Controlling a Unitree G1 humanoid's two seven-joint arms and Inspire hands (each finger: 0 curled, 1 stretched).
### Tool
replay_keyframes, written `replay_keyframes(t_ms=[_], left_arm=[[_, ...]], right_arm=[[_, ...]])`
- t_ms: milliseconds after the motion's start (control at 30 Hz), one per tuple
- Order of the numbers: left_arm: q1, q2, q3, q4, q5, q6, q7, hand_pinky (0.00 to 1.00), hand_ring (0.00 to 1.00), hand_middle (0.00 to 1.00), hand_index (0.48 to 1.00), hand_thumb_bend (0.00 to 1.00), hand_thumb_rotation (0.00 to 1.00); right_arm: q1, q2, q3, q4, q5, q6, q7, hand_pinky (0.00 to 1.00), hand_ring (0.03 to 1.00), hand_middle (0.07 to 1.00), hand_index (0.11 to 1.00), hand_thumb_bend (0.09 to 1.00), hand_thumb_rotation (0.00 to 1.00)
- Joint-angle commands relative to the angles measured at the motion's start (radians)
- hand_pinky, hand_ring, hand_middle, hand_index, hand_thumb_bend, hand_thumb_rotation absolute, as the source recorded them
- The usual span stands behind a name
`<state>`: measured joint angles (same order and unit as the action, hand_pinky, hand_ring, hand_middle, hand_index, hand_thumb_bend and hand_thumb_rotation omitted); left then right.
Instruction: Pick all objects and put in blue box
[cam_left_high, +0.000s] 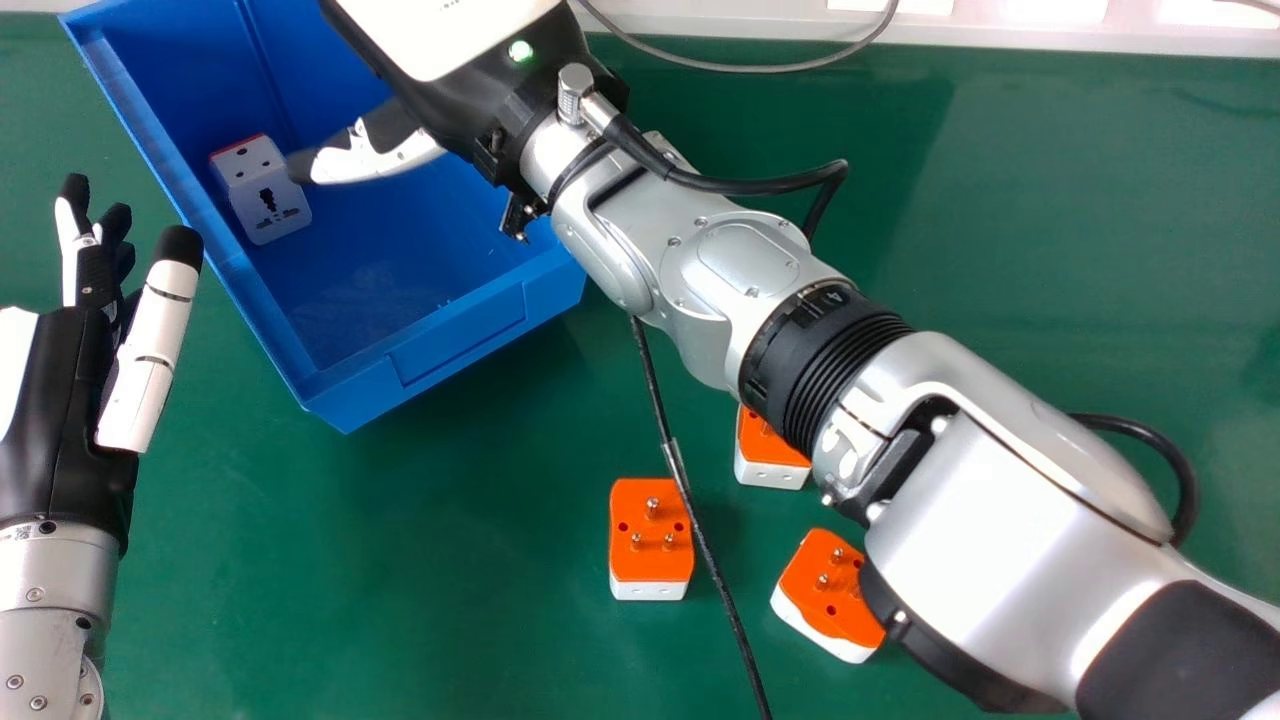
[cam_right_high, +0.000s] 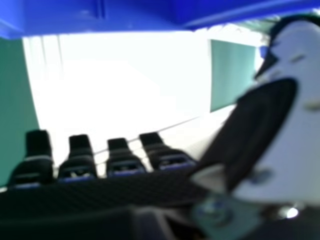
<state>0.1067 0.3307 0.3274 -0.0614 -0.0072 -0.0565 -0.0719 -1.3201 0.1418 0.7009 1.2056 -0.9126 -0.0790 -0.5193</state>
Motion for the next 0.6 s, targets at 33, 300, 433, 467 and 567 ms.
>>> replay_keyframes(t_ms=[33, 300, 433, 467, 567], left_arm=[[-0.005, 0.005, 0.006, -0.007, -0.005, -0.023, -0.002, 0.96, 1.00, 1.00, 1.000, 0.54, 0.94], [-0.013, 0.008, 0.014, 0.012, -0.017, -0.017, -0.008, 0.95, 1.00, 1.00, 1.000, 0.57, 0.94], [-0.017, 0.010, 0.018, 0.022, -0.018, -0.013, -0.009, 0.94, 0.99, 1.00, 1.000, 0.60, 0.93], [-0.018, 0.011, 0.019, 0.024, -0.018, -0.012, -0.010, 0.94, 0.99, 1.00, 1.000, 0.60, 0.93], [-0.016, 0.011, 0.018, 0.022, -0.015, -0.009, -0.008, 0.94, 0.99, 1.00, 0.998, 0.60, 0.92]], right_arm=[[0.021, -0.034, -0.014, -0.098, 0.009, -0.002, -0.038, 0.89, 0.972, 1.000, 0.985, 0.475, 0.66], [0.226, -0.175, -0.031, -0.485, -0.015, 0.034, 0.002, 0.94, 0.987, 1.000, 0.991, 0.442, 0.64], [0.397, -0.247, -0.073, -0.770, -0.007, 0.067, 0.074, 0.95, 0.990, 0.999, 0.982, 0.433, 0.56], [0.443, -0.262, -0.087, -0.843, -0.003, 0.074, 0.095, 0.95, 0.990, 0.999, 0.982, 0.433, 0.56], [0.599, -0.308, -0.140, -1.070, 0.014, 0.096, 0.153, 0.97, 0.985, 0.989, 0.962, 0.485, 0.42]])
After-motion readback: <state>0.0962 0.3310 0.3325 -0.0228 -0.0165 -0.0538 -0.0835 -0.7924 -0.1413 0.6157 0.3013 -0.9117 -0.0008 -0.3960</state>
